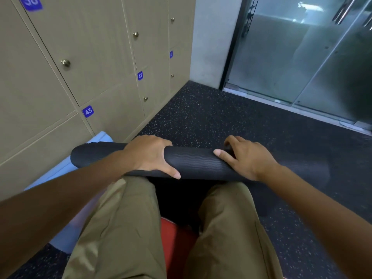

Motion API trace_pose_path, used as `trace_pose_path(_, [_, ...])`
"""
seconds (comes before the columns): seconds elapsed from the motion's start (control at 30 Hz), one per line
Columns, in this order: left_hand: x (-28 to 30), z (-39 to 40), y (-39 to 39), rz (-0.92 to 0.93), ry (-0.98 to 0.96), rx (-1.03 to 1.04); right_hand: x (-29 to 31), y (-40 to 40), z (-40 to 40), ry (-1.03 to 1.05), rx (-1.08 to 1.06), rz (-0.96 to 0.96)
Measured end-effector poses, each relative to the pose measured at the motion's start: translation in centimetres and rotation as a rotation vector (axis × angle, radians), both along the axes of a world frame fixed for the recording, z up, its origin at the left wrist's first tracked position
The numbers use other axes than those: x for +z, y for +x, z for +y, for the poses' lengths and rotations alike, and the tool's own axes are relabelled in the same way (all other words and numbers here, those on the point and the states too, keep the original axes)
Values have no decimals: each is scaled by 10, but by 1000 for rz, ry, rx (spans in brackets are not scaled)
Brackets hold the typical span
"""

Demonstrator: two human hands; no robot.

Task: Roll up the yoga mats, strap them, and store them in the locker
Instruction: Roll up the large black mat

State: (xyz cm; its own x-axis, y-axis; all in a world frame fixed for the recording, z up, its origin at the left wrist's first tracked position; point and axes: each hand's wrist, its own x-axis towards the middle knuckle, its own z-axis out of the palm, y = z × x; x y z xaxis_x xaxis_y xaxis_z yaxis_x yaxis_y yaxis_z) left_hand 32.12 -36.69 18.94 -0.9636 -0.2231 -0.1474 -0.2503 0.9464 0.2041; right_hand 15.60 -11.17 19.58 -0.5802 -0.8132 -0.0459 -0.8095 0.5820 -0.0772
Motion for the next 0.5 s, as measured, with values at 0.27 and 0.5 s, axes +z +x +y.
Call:
trace_pose_path(0.27, [2, -21, -27, -247, 287, 14, -30, -5, 0, -84, -42, 85])
trace_pose_path(0.5, [-12, -28, -19, -163, 110, -48, -26, -27, -23, 41, -125, -177])
